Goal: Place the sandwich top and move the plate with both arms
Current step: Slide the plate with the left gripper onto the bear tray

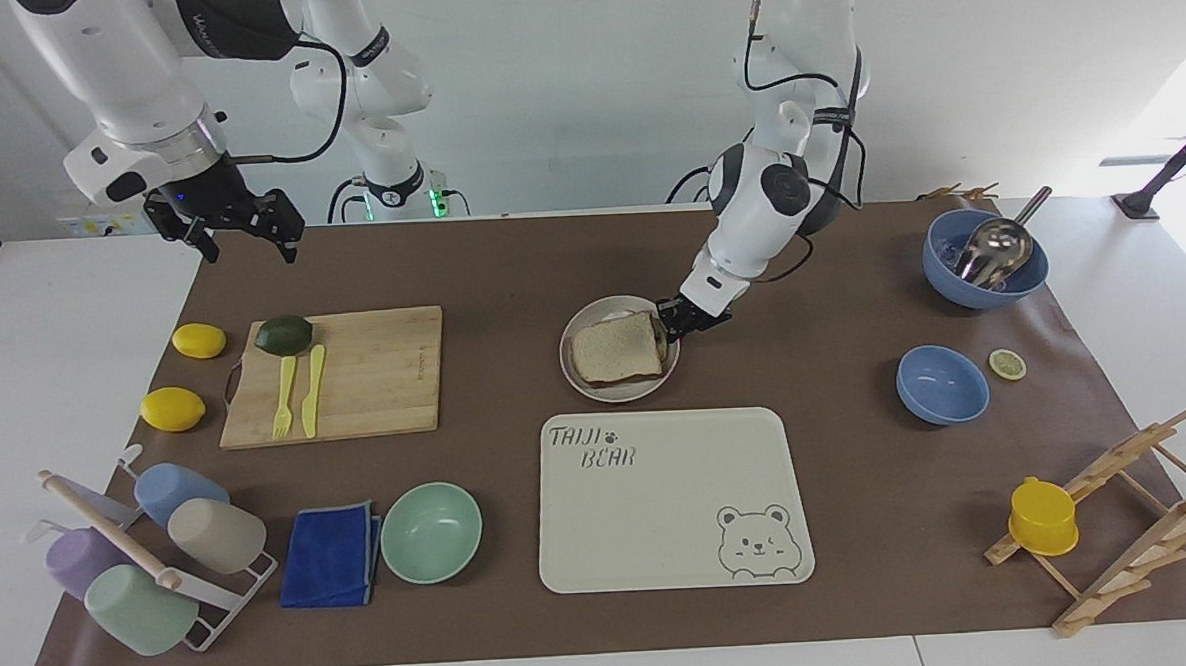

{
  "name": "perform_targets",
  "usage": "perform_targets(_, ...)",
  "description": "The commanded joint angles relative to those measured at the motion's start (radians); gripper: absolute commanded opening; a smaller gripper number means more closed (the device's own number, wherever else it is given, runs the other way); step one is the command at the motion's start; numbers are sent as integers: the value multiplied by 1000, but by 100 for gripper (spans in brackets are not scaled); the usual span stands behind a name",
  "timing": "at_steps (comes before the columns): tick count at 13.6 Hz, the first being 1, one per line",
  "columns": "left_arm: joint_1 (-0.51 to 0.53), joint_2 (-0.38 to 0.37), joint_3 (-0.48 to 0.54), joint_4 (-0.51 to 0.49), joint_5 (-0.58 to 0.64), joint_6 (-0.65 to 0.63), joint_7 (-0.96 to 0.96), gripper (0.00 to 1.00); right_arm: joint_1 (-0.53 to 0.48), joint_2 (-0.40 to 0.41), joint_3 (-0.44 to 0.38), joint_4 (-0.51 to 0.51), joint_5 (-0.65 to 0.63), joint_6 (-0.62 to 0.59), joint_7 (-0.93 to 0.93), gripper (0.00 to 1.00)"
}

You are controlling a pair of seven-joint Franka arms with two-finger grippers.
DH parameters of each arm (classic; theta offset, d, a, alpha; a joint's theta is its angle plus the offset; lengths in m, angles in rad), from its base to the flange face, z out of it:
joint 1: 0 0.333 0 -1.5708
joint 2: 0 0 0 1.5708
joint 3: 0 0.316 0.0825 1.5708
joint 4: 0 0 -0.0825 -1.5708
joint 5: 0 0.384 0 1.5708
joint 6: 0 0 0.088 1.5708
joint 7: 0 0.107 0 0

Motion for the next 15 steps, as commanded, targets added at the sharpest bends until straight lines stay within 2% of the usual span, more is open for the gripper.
perform_targets(1,87,108,1,281,-26,-178,28,0,-15,2,4,5,31,-10,-23,100)
perform_targets(4,120,253,2,486,-29,-205,22,0,-15,2,4,5,31,-10,-23,100)
perform_targets(6,124,386,8,621,-34,-212,21,0,-15,2,4,5,31,-10,-23,100)
perform_targets(8,179,489,12,738,-20,-205,22,0,-15,2,4,5,31,-10,-23,100)
perform_targets(10,176,496,12,720,32,-141,31,0,-15,2,4,5,31,-10,-23,100)
perform_targets(12,173,487,12,647,44,-67,42,0,-15,2,4,5,31,-10,-23,100)
perform_targets(15,178,479,12,630,46,-64,68,0,-15,2,4,5,31,-10,-23,100)
